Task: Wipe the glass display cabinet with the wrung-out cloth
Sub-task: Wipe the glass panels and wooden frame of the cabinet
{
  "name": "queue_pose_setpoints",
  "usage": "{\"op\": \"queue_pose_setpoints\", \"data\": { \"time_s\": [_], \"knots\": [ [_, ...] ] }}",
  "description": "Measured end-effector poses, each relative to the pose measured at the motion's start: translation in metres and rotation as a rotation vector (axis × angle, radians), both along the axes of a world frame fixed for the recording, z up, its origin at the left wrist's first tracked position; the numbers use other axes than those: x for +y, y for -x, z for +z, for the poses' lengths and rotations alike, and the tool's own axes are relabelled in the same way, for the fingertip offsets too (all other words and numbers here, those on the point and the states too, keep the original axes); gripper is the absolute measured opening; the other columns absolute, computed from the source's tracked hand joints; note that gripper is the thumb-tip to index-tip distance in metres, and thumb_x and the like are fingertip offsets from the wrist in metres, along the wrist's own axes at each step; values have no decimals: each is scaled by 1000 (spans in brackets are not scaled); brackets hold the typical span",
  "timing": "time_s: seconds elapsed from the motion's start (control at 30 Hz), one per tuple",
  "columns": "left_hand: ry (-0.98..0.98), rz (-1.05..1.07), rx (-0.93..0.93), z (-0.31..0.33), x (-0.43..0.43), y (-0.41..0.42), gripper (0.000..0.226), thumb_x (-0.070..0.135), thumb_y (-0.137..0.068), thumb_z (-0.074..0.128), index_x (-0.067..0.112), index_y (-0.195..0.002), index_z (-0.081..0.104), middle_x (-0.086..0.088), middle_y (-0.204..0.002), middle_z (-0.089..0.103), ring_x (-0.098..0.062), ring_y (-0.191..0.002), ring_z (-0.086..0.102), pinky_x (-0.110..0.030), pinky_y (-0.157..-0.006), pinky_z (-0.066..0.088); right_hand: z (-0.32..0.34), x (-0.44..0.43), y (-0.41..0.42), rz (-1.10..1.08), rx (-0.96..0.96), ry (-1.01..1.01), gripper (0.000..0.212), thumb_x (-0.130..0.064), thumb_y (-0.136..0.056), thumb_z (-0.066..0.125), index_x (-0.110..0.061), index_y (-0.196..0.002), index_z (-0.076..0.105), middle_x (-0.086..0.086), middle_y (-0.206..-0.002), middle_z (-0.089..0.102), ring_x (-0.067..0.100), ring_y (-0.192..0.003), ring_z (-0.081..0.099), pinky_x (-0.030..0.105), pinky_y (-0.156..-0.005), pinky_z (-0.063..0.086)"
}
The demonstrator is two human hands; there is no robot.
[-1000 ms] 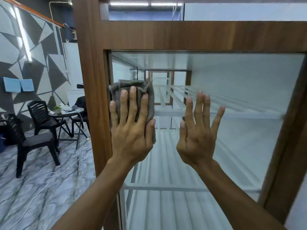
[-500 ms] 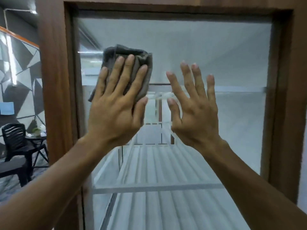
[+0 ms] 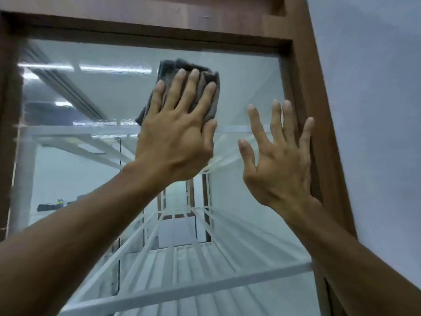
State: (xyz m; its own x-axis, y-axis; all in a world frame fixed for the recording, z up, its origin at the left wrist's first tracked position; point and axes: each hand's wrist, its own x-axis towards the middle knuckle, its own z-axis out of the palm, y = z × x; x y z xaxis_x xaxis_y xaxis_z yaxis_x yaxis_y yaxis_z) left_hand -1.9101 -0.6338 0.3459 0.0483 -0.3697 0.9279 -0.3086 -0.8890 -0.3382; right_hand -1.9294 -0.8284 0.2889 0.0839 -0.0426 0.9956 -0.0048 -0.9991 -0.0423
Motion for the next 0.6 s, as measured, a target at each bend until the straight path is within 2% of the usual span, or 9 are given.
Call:
{"op": "queue_pose_setpoints", "data": {
  "time_s": [0.03, 0.1, 0.2, 0.37, 0.47, 0.6],
  "knots": [
    [49, 7, 13, 9, -23, 2, 68, 50, -105, 14, 23, -166, 0, -8, -173, -9, -25, -160, -13, -50, -129, -8, 0, -6, 1, -10, 8, -11, 66, -57, -103, 10, -34, -164, 6, 12, -172, -4, 24, -159, -13, 49, -126, -16],
    [18, 16, 19, 17, -74, 5, 67, 49, -108, 14, 21, -166, -4, -10, -173, -14, -27, -159, -17, -50, -128, -11, -5, -16, 3, -21, 0, -32, 67, -53, -103, 4, -26, -165, 5, 15, -171, -4, 25, -159, -12, 47, -128, -11],
    [-94, -9, 35, 14, -114, 6, 66, 48, -109, 14, 21, -166, -5, -9, -172, -15, -27, -159, -19, -51, -128, -13, -23, -28, 5, -69, -41, -84, 71, -48, -100, 0, -17, -164, 4, 11, -172, -5, 26, -159, -11, 53, -128, -6],
    [-227, -24, 45, 8, -131, 13, 66, 47, -109, 18, 21, -166, -2, -7, -173, -12, -24, -159, -18, -49, -128, -13, -60, -44, 5, -86, -34, -60, 71, -50, -103, 1, -14, -164, -1, 5, -172, -10, 22, -159, -13, 47, -130, -2],
    [-294, -10, 72, -4, -127, 20, 66, 46, -109, 20, 22, -166, -2, -5, -173, -13, -23, -159, -18, -49, -128, -12, -81, -47, 7, -72, 8, -35, 72, -48, -100, -1, -14, -164, -3, 4, -171, -14, 20, -158, -17, 45, -130, -6],
    [-372, -26, 41, -33, -91, 18, 62, 47, -110, 18, 28, -166, -2, 0, -173, -13, -19, -159, -18, -46, -129, -11, -98, -31, 10, -86, 9, -39, 74, -45, -98, -1, -13, -164, 4, 9, -172, -8, 23, -158, -17, 49, -128, -10]
  ]
}}
